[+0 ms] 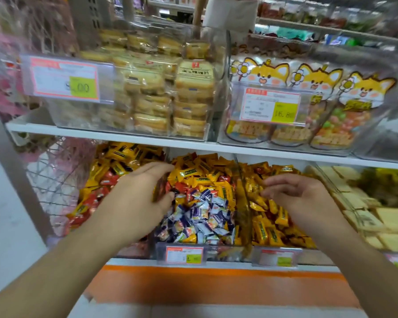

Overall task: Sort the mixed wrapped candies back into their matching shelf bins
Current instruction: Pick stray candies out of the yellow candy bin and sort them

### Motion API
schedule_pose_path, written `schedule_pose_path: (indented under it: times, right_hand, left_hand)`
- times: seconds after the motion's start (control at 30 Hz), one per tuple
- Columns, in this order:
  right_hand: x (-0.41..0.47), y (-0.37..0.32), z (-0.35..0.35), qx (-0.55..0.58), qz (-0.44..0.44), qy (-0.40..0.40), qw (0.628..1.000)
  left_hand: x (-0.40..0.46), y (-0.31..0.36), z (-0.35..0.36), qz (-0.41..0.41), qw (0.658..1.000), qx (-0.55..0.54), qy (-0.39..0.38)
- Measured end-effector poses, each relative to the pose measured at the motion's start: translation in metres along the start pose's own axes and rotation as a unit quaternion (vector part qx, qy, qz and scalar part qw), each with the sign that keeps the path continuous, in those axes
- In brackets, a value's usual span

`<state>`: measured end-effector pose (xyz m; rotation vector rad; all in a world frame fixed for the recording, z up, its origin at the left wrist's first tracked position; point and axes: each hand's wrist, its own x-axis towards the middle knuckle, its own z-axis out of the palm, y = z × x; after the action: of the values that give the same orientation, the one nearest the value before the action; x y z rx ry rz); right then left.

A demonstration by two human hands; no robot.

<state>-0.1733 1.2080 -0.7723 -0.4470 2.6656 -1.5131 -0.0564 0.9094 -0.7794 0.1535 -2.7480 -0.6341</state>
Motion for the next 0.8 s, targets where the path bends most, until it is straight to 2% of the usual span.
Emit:
schedule_pose_path:
  times: [0.1,0.17,0.33,0.47,0.63,0.8]
  right_hand:
    - [0.012,0.030,-0.022,-0.013,-0.001,0.058,0.998]
    - [0.016,0.050,-0.031,-0.053,-0.006,0.061,0.997]
    - [0.018,0.075,-0.031,-0.195,-0.020,-0.039,0.980]
    - [0.019,0.078,-0.020,-0.267,-0.032,-0.121,0.956]
    - [0.031,0.088,-0.025,-0.322,-0.024,-0.087,0.942]
    - [0.036,0.100,-0.021,-0.334,-0.018,-0.091,0.938]
  left_hand:
    - [0.004,0.027,0.024,0.066,0.997,-0.022,-0.038]
    - [0.004,0.046,0.043,0.101,0.991,-0.039,-0.077]
    - [0.002,0.086,0.080,0.165,0.973,-0.053,-0.149]
    - [0.002,0.095,0.098,0.185,0.970,-0.021,-0.158]
    - [0.002,0.089,0.100,0.175,0.971,-0.027,-0.162]
    - [0.000,0.089,0.101,0.172,0.971,-0.024,-0.162]
